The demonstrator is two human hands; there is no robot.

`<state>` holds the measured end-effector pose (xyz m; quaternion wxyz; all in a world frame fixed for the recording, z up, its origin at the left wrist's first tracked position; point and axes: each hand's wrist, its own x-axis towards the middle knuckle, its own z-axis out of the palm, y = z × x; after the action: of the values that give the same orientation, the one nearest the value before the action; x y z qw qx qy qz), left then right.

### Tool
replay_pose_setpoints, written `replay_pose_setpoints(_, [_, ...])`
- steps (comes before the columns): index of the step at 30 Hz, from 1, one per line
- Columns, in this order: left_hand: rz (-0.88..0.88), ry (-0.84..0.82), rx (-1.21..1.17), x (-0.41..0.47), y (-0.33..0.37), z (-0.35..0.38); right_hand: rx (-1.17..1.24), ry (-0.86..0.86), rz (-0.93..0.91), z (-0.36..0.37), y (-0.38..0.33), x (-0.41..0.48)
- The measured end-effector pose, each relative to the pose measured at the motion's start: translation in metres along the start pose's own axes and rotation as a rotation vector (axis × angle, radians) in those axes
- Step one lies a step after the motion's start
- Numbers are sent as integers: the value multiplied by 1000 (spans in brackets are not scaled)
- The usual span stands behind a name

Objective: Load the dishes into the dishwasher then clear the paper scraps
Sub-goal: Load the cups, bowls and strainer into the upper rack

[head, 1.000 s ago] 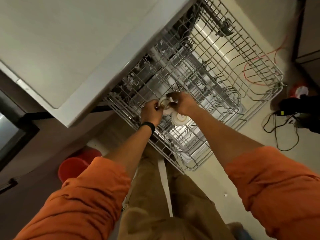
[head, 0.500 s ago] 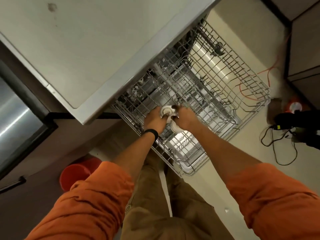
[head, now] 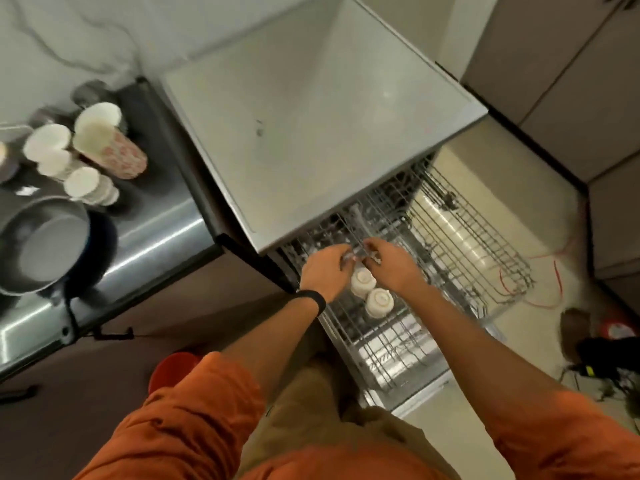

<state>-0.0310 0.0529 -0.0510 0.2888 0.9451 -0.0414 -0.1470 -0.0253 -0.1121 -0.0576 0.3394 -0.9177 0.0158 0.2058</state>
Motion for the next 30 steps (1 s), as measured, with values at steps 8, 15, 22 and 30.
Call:
replay_pose_setpoints(8, [47, 279, 2, -17, -31, -93, -68, 59, -252, -10, -96, 16])
replay_pose_setpoints(15, [-20, 453, 4, -25, -94, -167, -70, 54, -396, 20, -193, 41])
replay_pose_setpoints(22, [-51, 571, 34, -29, -186, -248, -127, -7, -499, 74, -309, 79])
replay_pose_setpoints(30, [-167, 663, 87, -9, -281, -317, -136, -73, -530, 132, -403, 118])
